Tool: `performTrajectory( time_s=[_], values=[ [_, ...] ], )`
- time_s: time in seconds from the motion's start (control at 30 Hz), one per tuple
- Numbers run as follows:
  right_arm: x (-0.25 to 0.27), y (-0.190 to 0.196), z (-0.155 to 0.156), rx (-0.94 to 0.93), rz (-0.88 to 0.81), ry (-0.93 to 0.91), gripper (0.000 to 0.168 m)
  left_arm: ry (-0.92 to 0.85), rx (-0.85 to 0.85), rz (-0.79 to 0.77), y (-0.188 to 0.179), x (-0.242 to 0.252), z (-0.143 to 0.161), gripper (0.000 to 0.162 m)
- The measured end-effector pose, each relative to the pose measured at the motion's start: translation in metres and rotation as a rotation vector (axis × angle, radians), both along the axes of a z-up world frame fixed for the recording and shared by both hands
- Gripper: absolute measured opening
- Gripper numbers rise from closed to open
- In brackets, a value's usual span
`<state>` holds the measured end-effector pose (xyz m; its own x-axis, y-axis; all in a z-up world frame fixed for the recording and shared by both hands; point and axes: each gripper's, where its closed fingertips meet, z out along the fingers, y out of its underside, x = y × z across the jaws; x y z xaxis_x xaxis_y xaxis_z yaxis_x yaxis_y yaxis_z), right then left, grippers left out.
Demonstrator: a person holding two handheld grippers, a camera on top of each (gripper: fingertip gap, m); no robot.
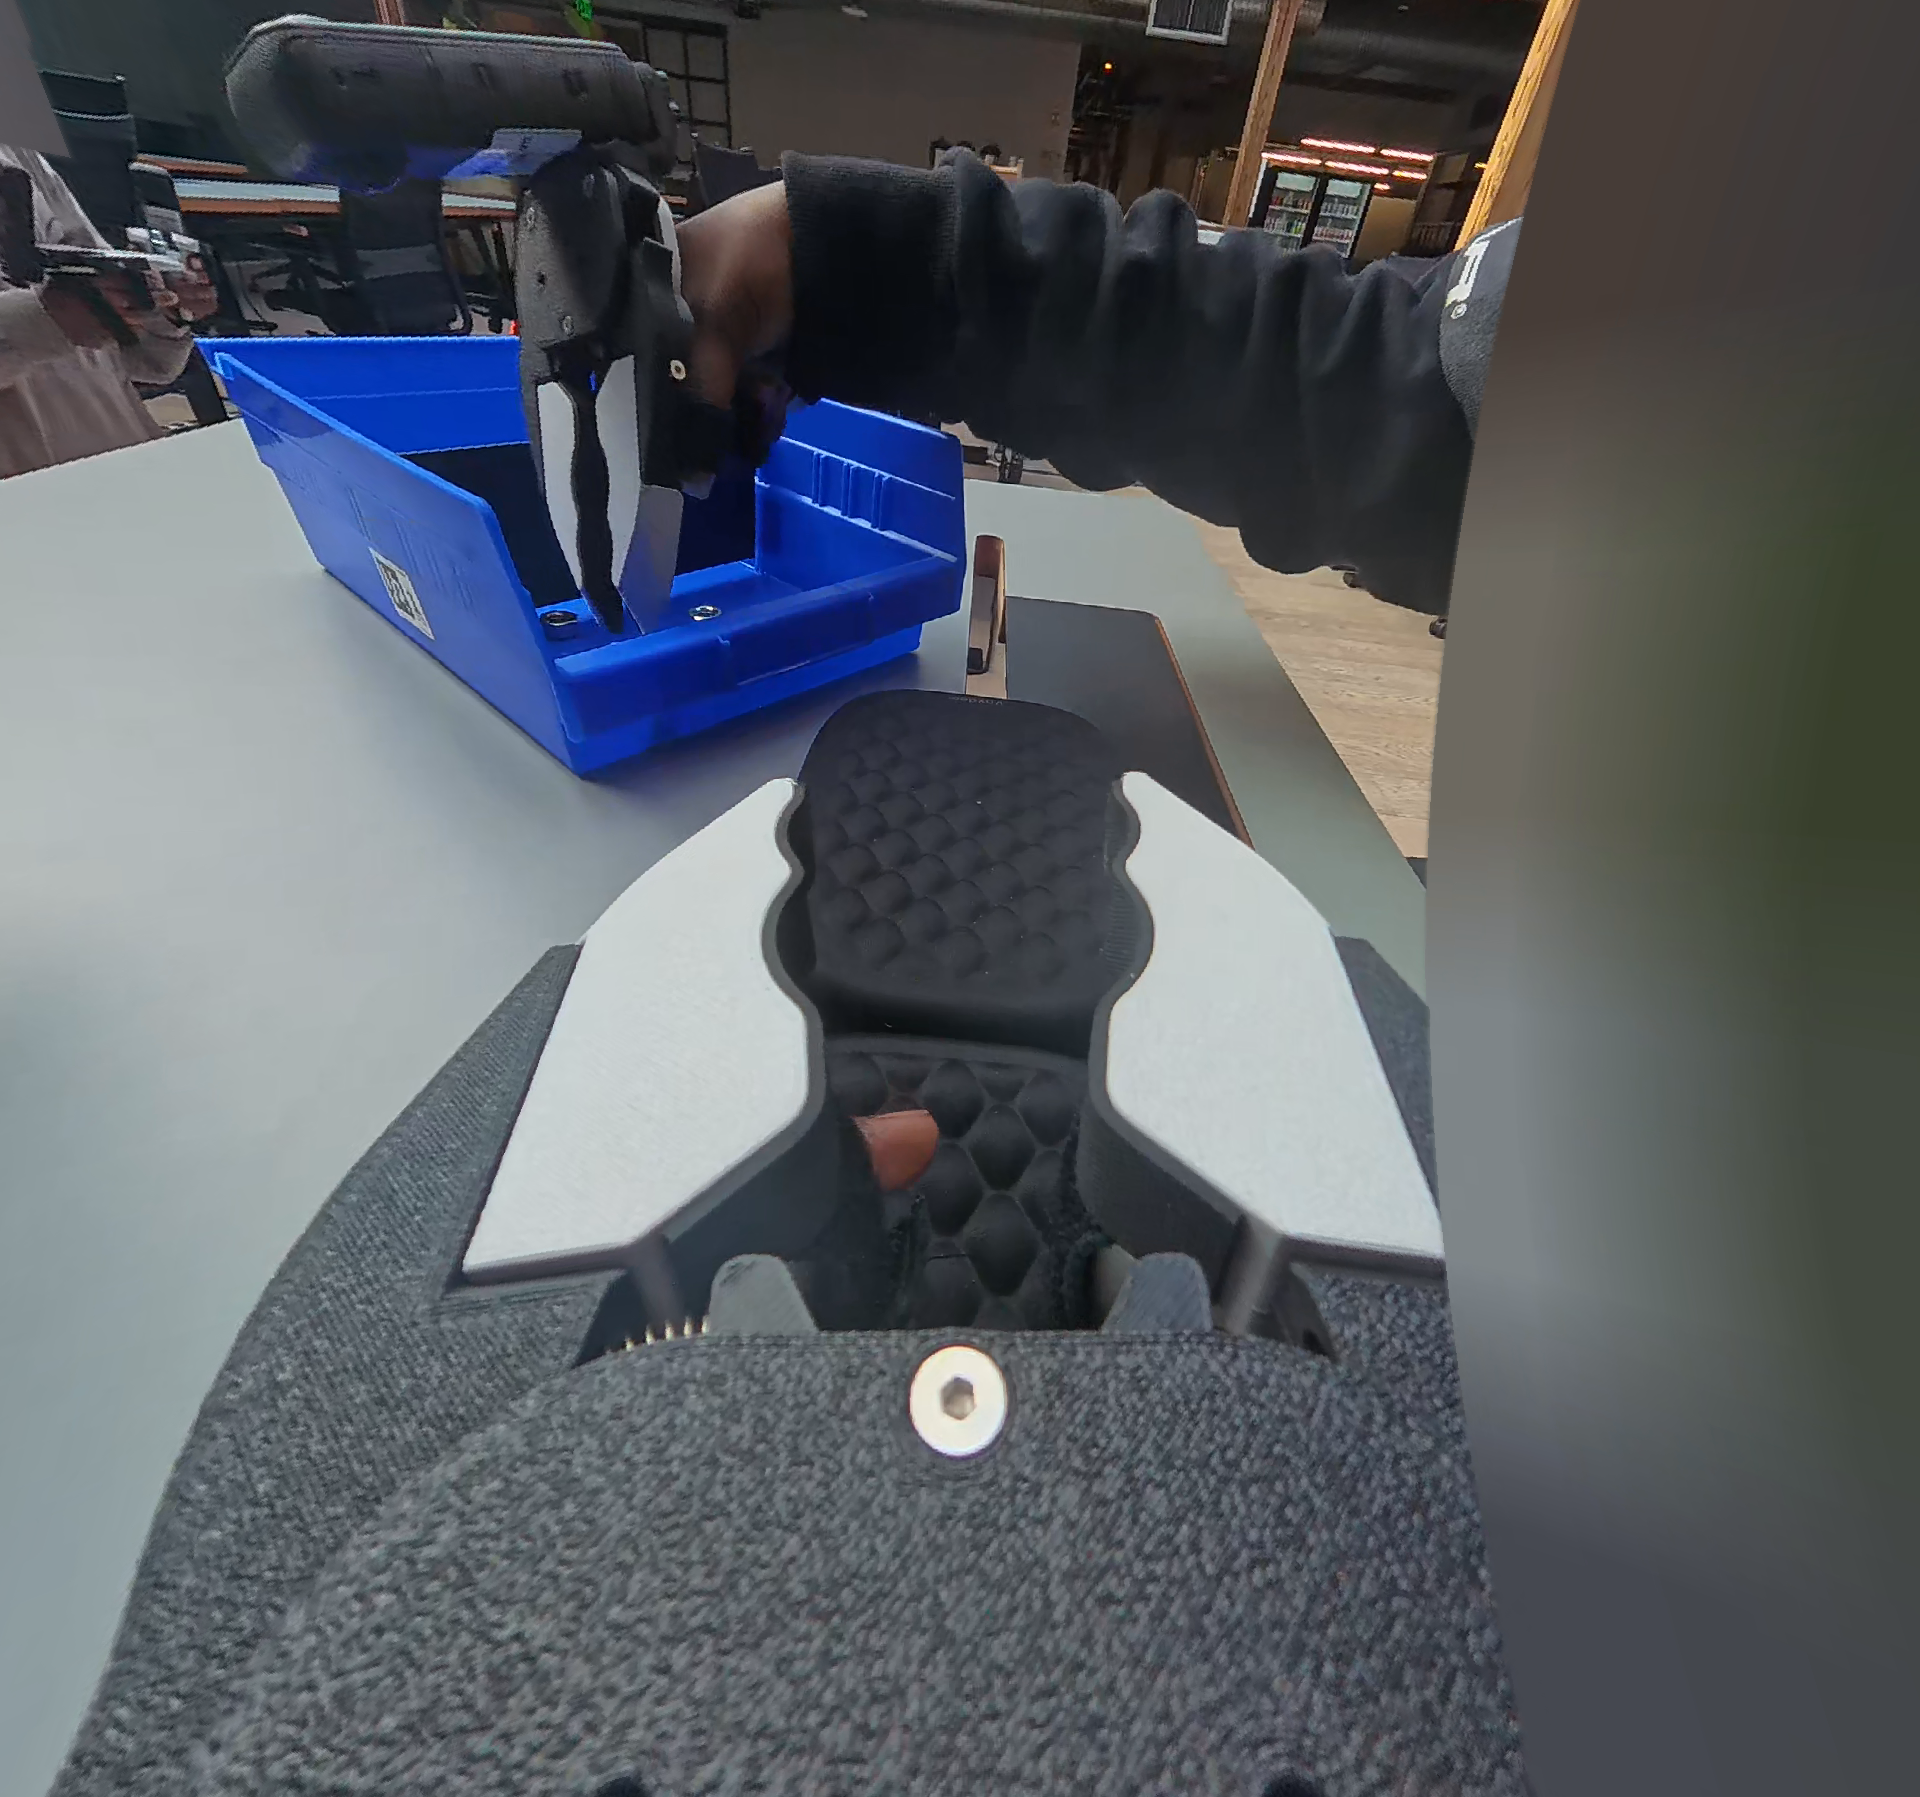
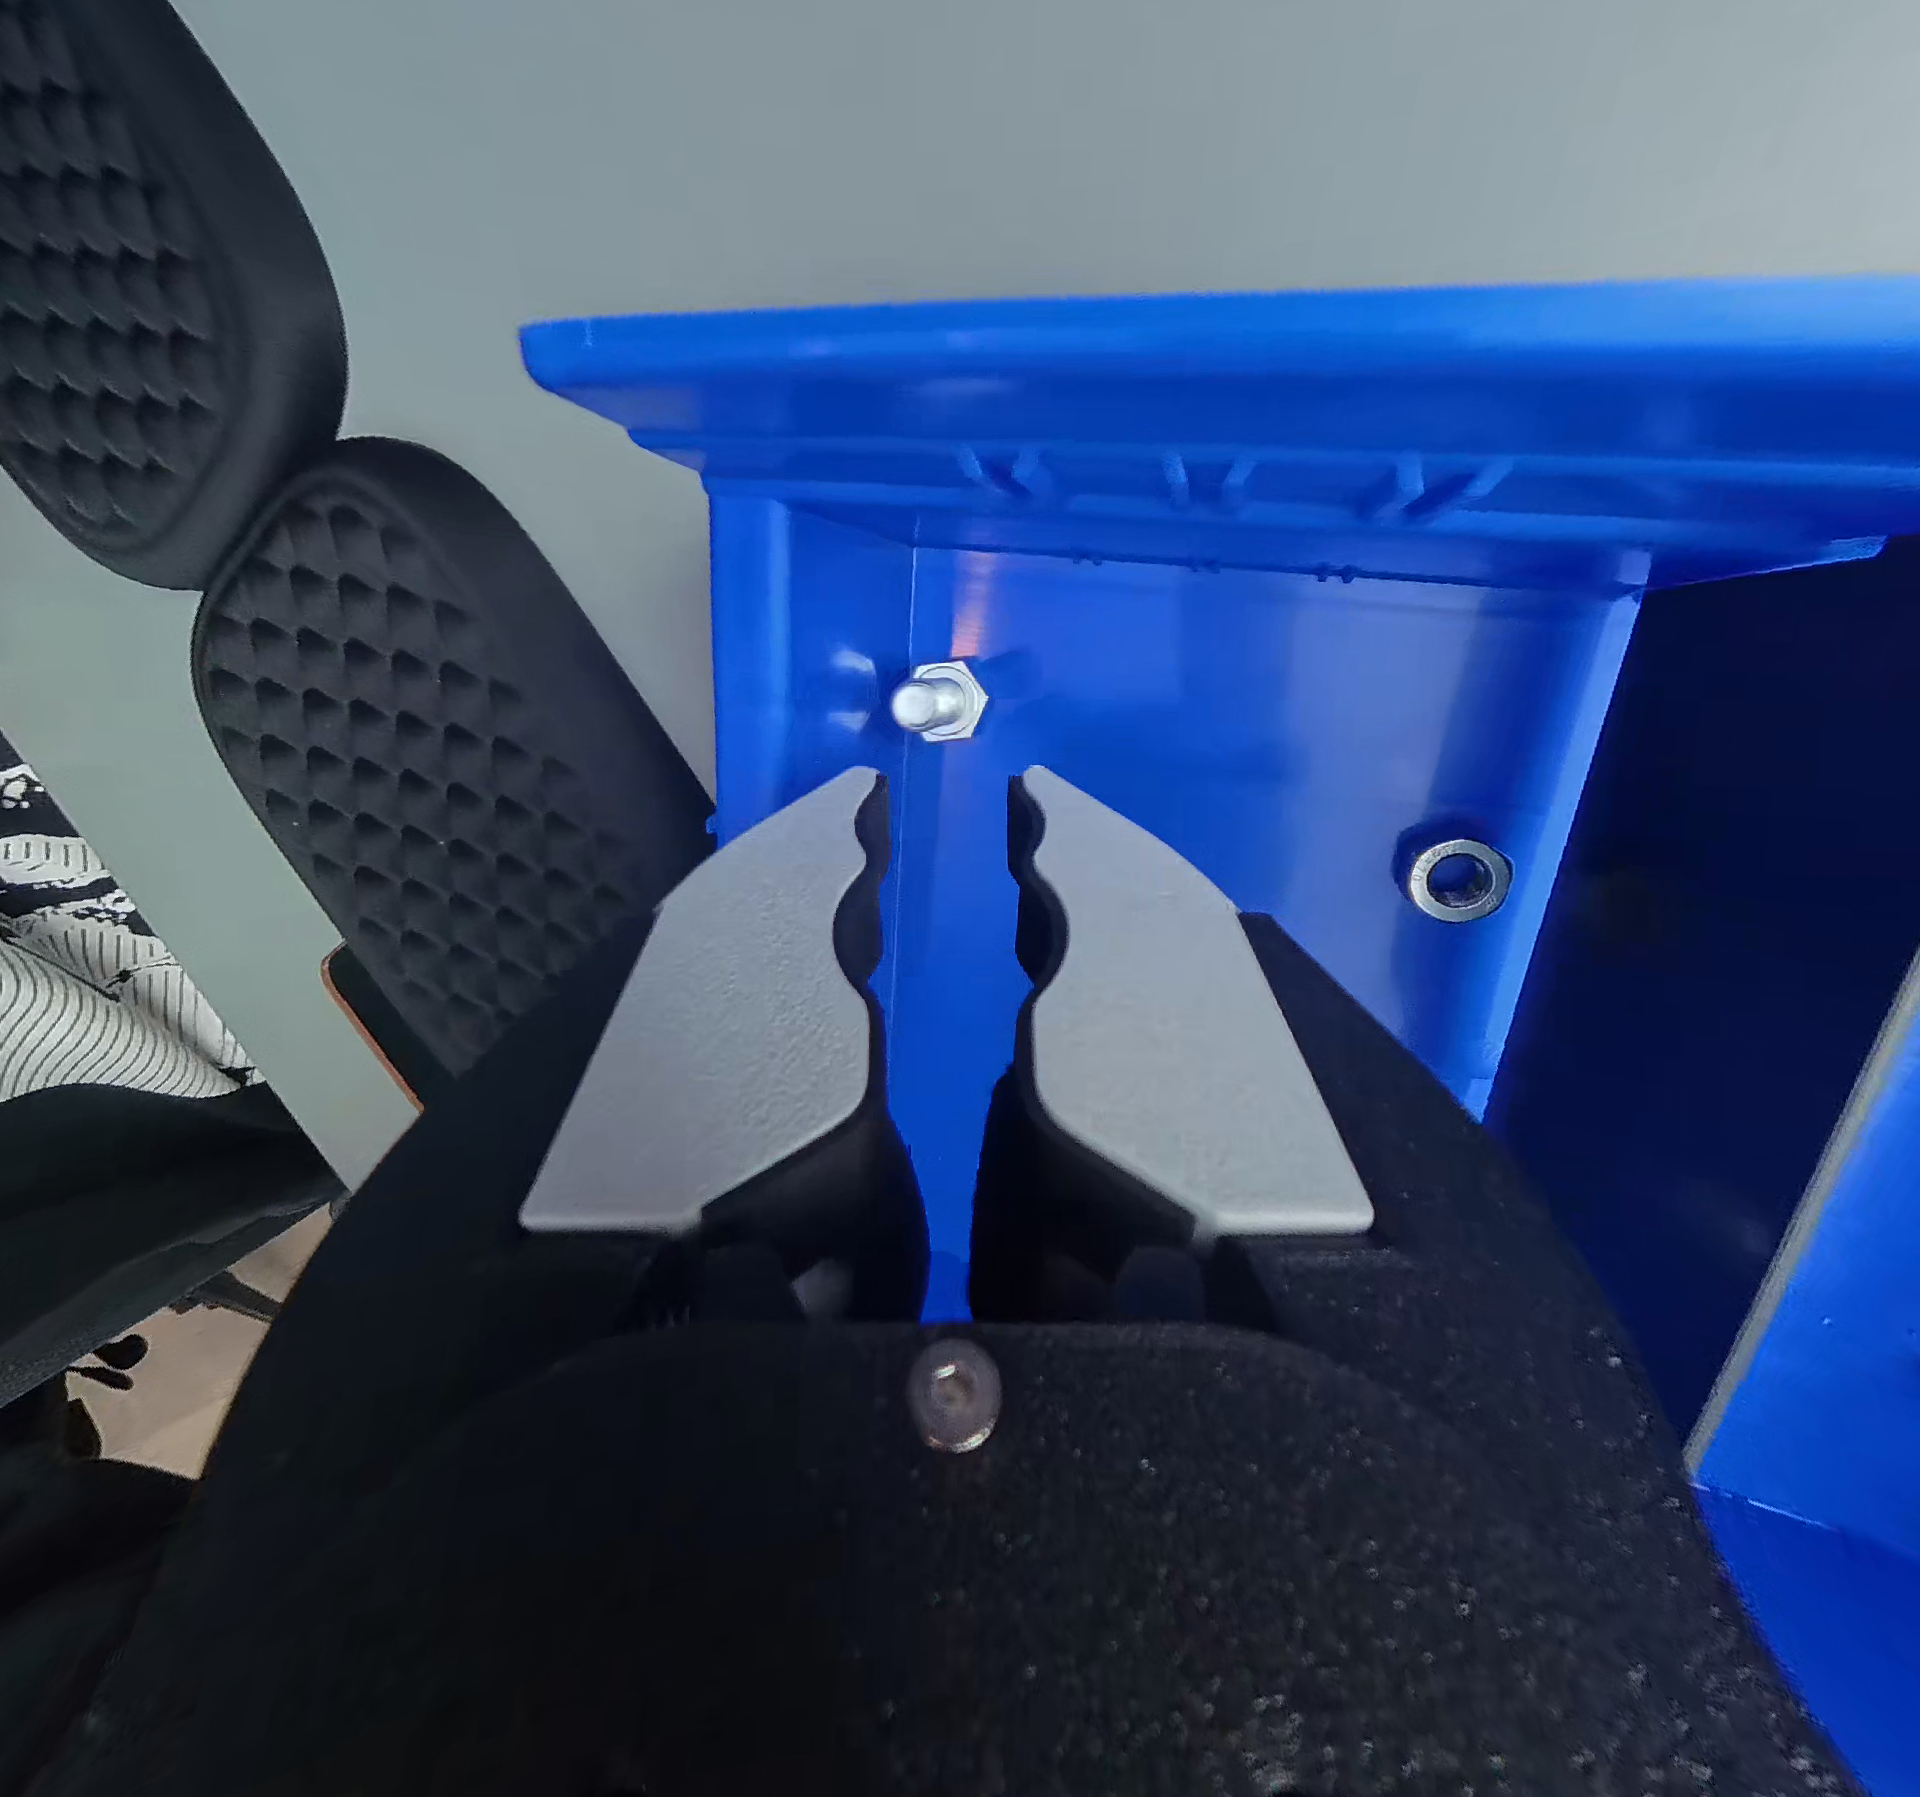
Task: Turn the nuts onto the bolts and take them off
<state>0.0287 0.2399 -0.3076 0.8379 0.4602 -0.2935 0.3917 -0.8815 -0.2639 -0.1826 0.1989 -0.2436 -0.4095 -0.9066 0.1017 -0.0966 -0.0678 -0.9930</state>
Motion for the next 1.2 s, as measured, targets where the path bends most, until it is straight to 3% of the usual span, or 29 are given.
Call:
performTrajectory(
  time_s=[0.47,0.97,1.2],
  values=[
    [-0.008,0.007,-0.004,0.144,0.259,-0.095,0.020,0.004,-0.030,0.004,0.003,0.001,0.001,0.052],
    [-0.009,0.014,-0.007,0.171,0.244,-0.078,0.009,0.002,-0.054,0.008,0.005,0.001,0.002,0.051],
    [0.015,0.017,0.030,0.232,0.145,-0.126,0.009,0.001,-0.043,0.009,0.005,0.001,0.002,0.051]
  ],
)
